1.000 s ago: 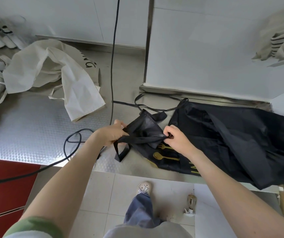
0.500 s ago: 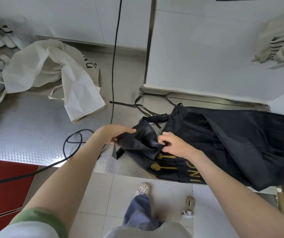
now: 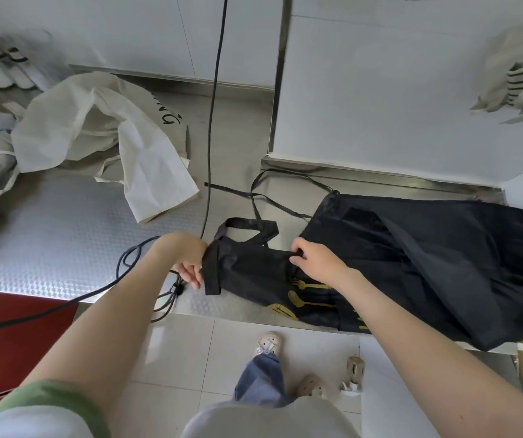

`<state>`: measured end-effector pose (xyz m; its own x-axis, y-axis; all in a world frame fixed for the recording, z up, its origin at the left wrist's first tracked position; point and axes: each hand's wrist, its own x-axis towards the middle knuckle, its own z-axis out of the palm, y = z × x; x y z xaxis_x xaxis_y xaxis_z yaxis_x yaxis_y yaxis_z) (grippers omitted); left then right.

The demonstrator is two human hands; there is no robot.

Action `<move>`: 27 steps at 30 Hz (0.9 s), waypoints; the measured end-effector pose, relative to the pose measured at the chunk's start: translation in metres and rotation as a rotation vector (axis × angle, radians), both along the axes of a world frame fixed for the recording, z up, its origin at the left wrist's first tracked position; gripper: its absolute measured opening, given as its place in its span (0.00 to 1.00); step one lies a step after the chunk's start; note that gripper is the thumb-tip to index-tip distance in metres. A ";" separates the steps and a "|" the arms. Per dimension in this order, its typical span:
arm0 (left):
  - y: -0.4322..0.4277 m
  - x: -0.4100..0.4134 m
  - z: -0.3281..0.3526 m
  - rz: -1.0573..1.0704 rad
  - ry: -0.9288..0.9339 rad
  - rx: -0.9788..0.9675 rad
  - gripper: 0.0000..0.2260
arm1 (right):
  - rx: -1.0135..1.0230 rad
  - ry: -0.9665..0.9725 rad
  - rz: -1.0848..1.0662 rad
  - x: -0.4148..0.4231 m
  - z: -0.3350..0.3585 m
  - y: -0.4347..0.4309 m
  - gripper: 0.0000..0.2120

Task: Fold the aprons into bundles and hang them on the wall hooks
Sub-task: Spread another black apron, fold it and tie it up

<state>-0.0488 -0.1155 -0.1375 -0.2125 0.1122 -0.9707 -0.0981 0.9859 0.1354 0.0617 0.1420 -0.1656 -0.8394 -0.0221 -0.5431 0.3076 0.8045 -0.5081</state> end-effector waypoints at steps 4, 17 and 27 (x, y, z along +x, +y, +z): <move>-0.002 0.000 0.003 0.268 0.148 0.186 0.09 | -0.045 0.093 -0.054 -0.005 0.001 -0.016 0.20; -0.014 0.000 0.003 0.355 -0.097 0.367 0.33 | 0.199 0.135 -0.120 -0.008 -0.006 -0.005 0.07; 0.008 0.026 -0.004 0.755 0.254 0.597 0.08 | -0.247 0.172 -0.476 0.006 0.012 -0.007 0.28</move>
<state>-0.0227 -0.1070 -0.1418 -0.6226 0.3171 -0.7154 -0.5712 0.4407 0.6925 0.0681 0.1350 -0.1535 -0.8639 0.2711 -0.4244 0.5035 0.4478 -0.7389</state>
